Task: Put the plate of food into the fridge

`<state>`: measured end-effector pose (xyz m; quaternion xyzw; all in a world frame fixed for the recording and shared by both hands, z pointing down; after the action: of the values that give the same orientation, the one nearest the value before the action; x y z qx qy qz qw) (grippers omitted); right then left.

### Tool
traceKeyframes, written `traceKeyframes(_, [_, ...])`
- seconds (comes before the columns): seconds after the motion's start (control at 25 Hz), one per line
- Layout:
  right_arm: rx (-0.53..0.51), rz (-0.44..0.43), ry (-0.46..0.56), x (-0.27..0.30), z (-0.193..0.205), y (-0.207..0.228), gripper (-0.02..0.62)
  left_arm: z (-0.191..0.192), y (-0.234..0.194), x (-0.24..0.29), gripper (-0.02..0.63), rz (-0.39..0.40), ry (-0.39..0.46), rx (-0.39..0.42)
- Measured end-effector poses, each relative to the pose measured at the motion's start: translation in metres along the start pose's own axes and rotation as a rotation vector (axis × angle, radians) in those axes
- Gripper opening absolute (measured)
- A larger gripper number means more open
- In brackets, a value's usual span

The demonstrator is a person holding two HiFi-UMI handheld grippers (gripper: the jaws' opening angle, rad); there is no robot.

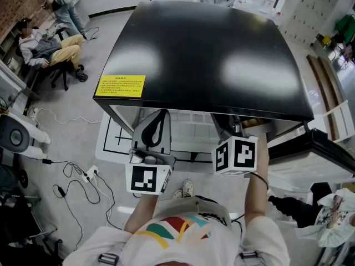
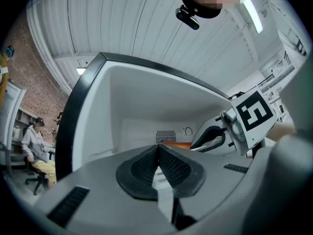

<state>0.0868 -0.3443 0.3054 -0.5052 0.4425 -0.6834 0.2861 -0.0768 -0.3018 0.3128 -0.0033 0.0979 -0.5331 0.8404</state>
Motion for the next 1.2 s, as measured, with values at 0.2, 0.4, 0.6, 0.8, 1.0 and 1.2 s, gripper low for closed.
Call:
traceKeyframes(0.2, [0.016,-0.027,0.009,0.002,-0.002,0.001,0.052,-0.001,-0.001,0.0,0.008,0.001,0.002,-0.002])
traceKeyframes(0.4, [0.084,-0.046,0.046,0.002,0.0,0.004,0.053,0.001,0.0,0.0,0.008,0.007,-0.001,-0.003])
traceKeyframes(0.6, [0.198,-0.074,0.121,0.001,0.002,0.013,0.052,0.001,0.002,0.002,0.008,0.014,0.0,-0.01])
traceKeyframes(0.8, [0.286,-0.091,0.198,-0.003,0.004,0.019,0.052,0.002,0.005,0.004,0.008,0.023,-0.001,-0.008])
traceKeyframes(1.0, [0.363,-0.142,0.293,-0.006,0.005,0.023,0.052,0.003,0.007,0.006,0.008,0.034,0.0,-0.004])
traceKeyframes(1.2, [0.366,-0.177,0.3,-0.005,0.005,0.017,0.052,0.002,0.009,0.007,0.008,0.037,-0.001,-0.004])
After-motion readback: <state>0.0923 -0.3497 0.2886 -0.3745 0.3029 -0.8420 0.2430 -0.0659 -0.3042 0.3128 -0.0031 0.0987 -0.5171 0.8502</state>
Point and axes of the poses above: the fingertips, and each gripper's own axes: x forward along the fingers, y to its right, z out of its underside, the point moved 8 cm from there along -x, backward along the fingers, and after that the axes turned 10 degrees about -x, right-handed, at the moved point
